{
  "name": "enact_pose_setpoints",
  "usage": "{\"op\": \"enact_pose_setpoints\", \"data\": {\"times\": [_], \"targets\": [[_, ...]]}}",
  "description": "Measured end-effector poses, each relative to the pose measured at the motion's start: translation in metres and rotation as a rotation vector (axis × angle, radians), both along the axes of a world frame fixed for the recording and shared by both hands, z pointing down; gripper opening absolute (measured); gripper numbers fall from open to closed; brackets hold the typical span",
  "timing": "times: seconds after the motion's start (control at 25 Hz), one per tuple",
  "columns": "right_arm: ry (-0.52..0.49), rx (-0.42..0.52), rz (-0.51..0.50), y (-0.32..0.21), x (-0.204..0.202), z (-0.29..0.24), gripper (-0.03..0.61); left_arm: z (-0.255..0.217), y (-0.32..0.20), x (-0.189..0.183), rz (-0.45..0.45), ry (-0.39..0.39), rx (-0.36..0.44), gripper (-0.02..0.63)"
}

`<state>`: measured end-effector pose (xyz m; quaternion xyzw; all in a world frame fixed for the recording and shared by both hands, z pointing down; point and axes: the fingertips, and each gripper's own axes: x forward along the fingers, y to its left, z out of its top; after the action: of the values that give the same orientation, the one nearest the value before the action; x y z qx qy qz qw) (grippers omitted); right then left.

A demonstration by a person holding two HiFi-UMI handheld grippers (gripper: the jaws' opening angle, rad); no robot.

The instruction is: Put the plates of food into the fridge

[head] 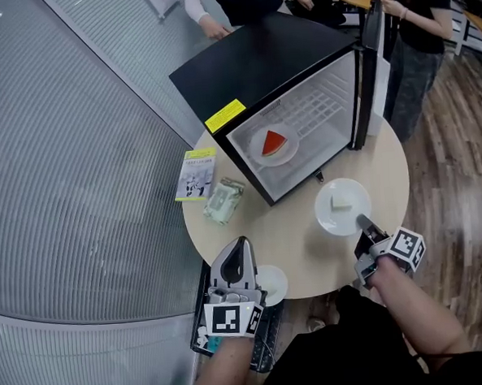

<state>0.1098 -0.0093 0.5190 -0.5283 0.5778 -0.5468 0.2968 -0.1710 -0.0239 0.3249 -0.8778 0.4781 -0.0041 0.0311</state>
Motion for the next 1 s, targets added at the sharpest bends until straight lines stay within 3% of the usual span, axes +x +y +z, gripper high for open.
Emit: {"op": "enact_pose_setpoints", "data": {"times": [0.4,1.0], "targets": [[-0.016,0.059,-0.023,-0.064,0.031,-0.031,0.014,-0.021,-0.036,0.033,-0.027,0.004,0.044,0.005],[-0.038,0.053,-0.074,-0.158,0.057,-0.041,0.014,-0.032,-0.096,0.051,-0.132,0.034,0.016,0.005]]}}
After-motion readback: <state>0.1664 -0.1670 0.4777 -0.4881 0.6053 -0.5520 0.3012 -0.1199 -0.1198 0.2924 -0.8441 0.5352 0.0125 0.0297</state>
